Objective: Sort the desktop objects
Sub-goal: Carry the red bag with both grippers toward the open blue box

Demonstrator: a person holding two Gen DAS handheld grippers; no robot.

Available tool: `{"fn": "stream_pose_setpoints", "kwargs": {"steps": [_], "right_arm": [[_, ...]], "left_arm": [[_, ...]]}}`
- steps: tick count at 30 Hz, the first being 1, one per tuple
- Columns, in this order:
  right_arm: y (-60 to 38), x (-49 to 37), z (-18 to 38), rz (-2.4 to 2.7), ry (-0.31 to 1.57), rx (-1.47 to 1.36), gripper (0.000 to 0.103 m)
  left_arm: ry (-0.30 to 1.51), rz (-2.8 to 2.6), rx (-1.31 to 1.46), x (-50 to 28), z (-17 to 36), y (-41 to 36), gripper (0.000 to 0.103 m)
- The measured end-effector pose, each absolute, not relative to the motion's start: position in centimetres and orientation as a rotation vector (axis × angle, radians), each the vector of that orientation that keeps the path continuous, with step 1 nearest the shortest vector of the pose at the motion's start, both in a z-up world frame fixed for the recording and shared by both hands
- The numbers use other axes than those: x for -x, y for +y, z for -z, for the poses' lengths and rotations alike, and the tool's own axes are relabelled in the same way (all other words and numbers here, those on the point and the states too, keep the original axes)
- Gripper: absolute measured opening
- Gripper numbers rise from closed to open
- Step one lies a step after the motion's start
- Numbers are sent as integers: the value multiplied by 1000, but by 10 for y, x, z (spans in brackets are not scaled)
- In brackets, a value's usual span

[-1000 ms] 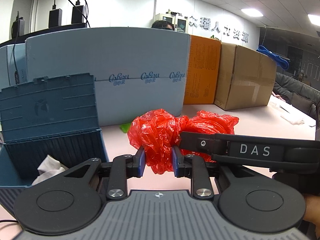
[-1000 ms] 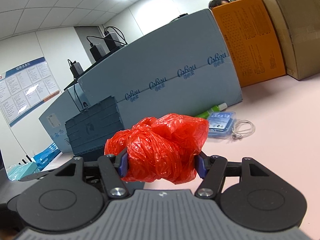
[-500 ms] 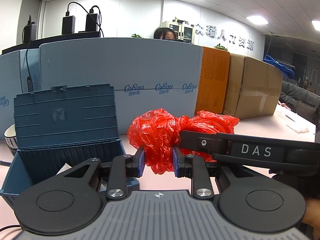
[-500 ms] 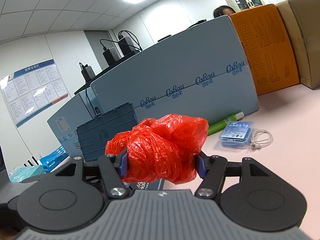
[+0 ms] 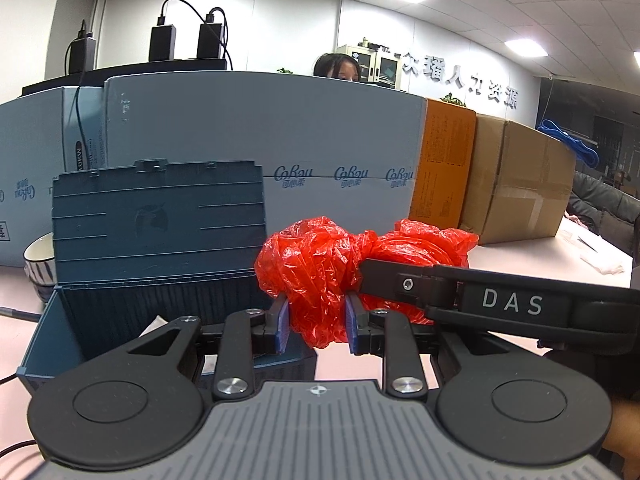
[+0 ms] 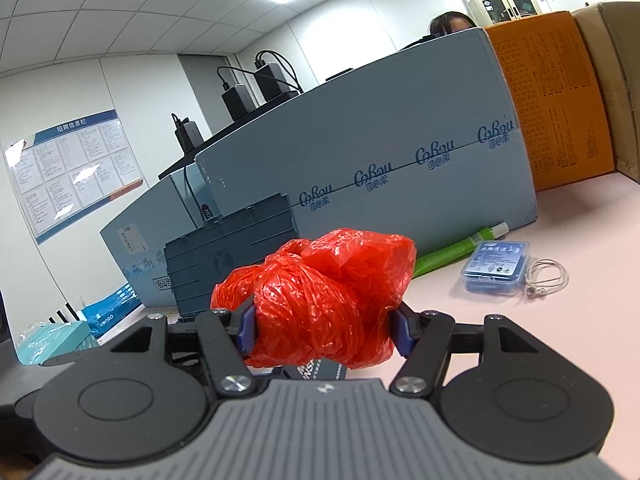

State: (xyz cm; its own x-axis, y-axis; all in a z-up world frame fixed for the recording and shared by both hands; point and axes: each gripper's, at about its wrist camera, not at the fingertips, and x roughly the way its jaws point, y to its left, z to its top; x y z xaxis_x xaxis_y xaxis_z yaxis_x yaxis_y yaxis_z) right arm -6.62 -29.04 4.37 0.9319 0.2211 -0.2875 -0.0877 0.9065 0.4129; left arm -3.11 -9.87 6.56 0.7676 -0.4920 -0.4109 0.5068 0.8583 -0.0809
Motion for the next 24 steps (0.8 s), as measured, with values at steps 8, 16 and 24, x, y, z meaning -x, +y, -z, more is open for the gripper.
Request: {"fn": "stream_pose_setpoints", "kwargs": {"steps": [8,16,24], "right_arm": [[-277,62,-44,-171,332,-399,66],[-263,56,-43,-175,337,-385,66],[-247,47,-42,-186,341,-377,66]], "left_arm": [[433,533,-25,28,-65,-84,22],[436,528,-8,25,-63,-69,22],[436,514,4,20,-60,-51,22]]}}
